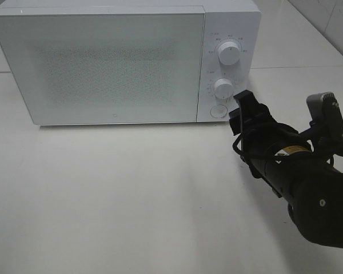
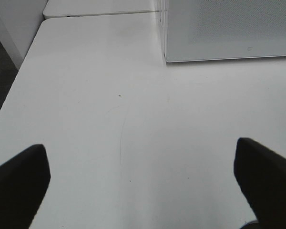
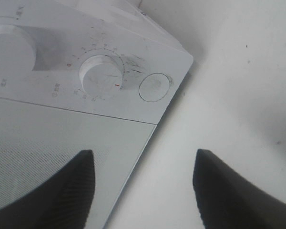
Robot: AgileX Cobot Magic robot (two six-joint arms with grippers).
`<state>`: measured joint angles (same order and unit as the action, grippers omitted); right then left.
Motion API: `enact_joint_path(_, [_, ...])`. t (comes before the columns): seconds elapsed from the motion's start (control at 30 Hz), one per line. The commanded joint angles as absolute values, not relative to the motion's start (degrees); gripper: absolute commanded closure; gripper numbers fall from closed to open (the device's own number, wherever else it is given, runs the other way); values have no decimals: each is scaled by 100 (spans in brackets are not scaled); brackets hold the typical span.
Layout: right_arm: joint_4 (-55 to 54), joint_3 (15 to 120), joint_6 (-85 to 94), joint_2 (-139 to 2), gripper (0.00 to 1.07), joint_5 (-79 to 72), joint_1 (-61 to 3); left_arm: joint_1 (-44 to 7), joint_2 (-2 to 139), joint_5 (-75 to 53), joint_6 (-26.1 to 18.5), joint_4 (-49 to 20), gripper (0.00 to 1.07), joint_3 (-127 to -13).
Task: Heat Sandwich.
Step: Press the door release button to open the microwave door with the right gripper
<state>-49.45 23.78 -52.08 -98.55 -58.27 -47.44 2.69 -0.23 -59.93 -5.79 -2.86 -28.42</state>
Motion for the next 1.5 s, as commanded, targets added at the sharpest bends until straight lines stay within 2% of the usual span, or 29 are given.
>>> enact_joint_path(0.03, [-4876,2418,-6159,-9884,57,-5695,-4767,286,-120,-5947,-573,-321,9,-2830])
enact_joint_path(0.13, [-4876,2418,-6566,-9884,62,-5615,-4767,286,-120,-5947,-573,-321,9,-2830])
enact_joint_path(0.17, [-4876,2418,-6910,-9884,70,-5552,-4767,286,-120,-5947,-573,-321,9,-2830])
enact_joint_path(0.23, [-4882,2418,-7185,-9884,78,-5489,-4767,286,-120,-5947,-573,-321,9,-2830])
enact_joint_path(0.27, [-4882,2418,-7185,-9884,78,-5489,-4767,286,-120,-5947,-573,-321,9,-2830])
enact_joint_path(0.3, [-4882,2418,-7385,-9884,86,-5449,-4767,286,-120,-5947,-573,-321,9,-2830])
enact_joint_path(0.4, [-4882,2418,-7511,-9884,99,-5426,-4767,286,-120,-5947,-573,-321,9,-2830])
enact_joint_path(0.43, [-4882,2418,-7511,-9884,99,-5426,-4767,286,-120,-5947,-573,-321,9,-2830])
enact_joint_path(0.47, [-4882,2418,-7534,-9884,106,-5392,-4767,286,-120,-5947,-573,-321,9,-2830])
enact_joint_path(0.5, [-4882,2418,-7534,-9884,107,-5380,-4767,286,-120,-5947,-573,-321,9,-2830])
enact_joint_path(0.97, [-4996,2659,-7420,-9941,107,-5254,-4733,286,-120,-5947,-573,-321,9,-2830])
enact_joint_path(1.5, [-4183,3312,-7385,-10399,107,-4893,-3845,286,-120,-5947,-573,-327,9,-2830])
